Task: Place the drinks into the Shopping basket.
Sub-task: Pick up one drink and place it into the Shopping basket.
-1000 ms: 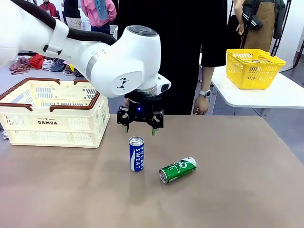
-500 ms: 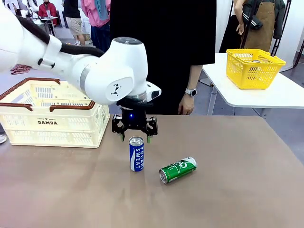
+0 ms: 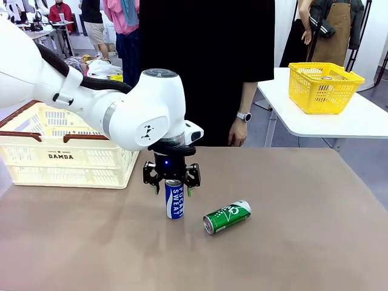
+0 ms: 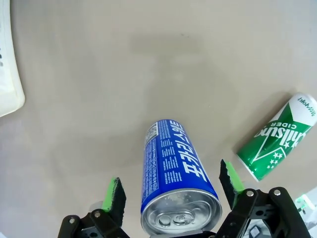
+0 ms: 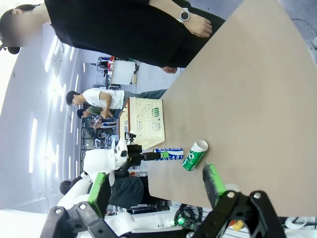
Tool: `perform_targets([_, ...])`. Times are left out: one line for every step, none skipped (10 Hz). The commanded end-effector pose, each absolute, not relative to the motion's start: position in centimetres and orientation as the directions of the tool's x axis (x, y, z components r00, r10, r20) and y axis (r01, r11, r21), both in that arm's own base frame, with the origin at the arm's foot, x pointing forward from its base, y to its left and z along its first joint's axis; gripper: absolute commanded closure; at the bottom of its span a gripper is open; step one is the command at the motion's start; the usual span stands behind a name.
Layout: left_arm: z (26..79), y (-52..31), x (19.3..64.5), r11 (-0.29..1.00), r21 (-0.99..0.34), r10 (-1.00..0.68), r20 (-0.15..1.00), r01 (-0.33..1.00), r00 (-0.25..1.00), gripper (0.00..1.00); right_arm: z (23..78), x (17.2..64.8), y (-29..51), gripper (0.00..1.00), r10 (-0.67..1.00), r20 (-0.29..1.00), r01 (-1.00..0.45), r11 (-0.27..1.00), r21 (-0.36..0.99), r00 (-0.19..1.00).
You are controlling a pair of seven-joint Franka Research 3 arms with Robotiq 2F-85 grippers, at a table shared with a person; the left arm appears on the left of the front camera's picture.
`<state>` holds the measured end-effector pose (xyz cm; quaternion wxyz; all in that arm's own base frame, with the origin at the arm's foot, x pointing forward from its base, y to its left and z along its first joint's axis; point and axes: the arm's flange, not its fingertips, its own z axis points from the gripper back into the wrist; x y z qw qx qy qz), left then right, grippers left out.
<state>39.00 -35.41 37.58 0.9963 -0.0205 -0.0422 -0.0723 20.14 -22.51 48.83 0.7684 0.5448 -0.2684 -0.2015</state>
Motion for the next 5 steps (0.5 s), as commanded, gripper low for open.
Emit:
perform_targets([37.67, -35.33, 39.47, 0.986, -0.051, -0.152, 0.087, 0.157, 0.985, 0.00, 49.00, 20.43, -22.60, 0.00, -0.601, 0.221, -0.022, 0.320, 0.947, 0.768])
perform_targets([37.56, -35.41, 39.66, 0.987, -0.043, -0.152, 0.079, 0.155, 0.985, 0.00, 49.00, 20.43, -22.60, 0.00, -0.601, 0.221, -0.022, 0.320, 0.947, 0.768])
perform_targets([37.52, -35.49, 39.80, 0.988, -0.042, -0.147, 0.076, 0.151, 0.986, 0.12, 49.00, 20.43, -22.60, 0.00, -0.601, 0.221, -0.022, 0.320, 0.947, 0.768])
perform_targets([37.48, -35.52, 39.80, 0.987, -0.039, -0.153, 0.078, 0.156, 0.985, 0.71, 49.00, 20.43, -22.60, 0.00, -0.601, 0.221, -0.022, 0.320, 0.947, 0.768])
perform_targets([37.44, -35.64, 39.75, 0.985, -0.042, -0.162, 0.076, 0.165, 0.984, 1.00, 49.00, 20.43, -22.60, 0.00, -0.601, 0.221, -0.022, 0.320, 0.947, 0.768])
